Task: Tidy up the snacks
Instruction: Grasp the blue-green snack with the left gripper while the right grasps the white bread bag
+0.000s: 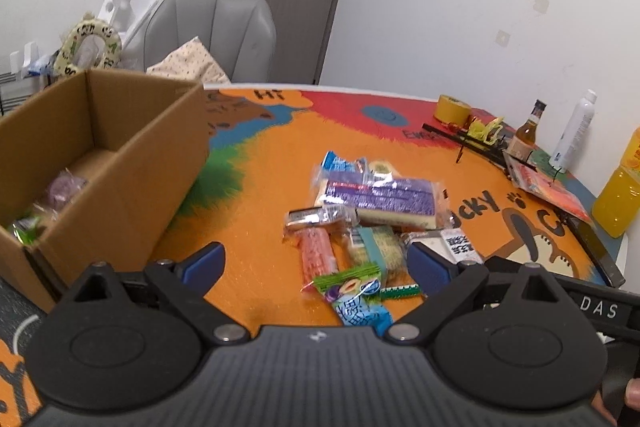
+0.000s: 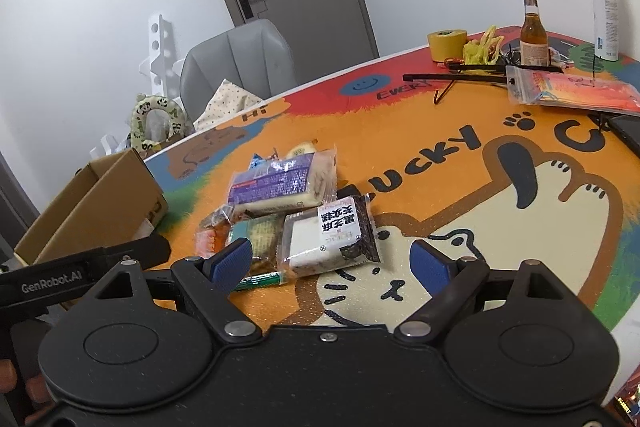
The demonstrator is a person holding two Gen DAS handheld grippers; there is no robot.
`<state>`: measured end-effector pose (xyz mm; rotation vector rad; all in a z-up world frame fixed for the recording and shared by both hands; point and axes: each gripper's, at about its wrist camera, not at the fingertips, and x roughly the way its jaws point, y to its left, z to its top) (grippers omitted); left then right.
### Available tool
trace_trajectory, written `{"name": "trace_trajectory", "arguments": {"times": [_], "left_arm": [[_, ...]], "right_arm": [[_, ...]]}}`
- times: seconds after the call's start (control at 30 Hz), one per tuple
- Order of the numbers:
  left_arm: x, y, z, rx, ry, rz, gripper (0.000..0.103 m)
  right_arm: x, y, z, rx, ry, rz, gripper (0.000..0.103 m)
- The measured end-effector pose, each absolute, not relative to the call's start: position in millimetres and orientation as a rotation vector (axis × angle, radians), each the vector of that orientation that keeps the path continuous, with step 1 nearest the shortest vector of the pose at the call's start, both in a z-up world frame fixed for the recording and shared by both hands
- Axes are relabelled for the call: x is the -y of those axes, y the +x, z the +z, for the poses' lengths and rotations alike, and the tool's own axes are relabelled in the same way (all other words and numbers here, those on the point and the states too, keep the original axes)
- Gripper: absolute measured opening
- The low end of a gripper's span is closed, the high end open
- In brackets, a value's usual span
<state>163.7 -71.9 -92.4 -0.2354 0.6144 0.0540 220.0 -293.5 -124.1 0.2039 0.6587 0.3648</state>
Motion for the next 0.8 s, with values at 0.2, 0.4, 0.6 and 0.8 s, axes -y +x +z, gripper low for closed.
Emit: {"name": "trace_trajectory", "arguments": {"times": [0.2, 0.4, 0.6, 0.8], "left_arm": [[80, 175, -109, -0.673, -0.24, 0.035, 0.087], [82, 185, -127, -0.75, -0.262, 0.013, 0.062], [80, 188, -129, -0.748, -0.249, 0.013, 0.029], [69, 187, -129, -0.747, -0.273, 0.015, 0.028]], "right_arm": [[291, 229, -133, -0.673, 0.185, 0.357, 0.087], [288, 236, -141, -0.688, 0.169, 0.357, 0.087], [280, 243, -143, -0.678, 0.142, 0.364, 0.087], [266, 252, -146, -0.671, 0.104, 0.367, 0.087]]}}
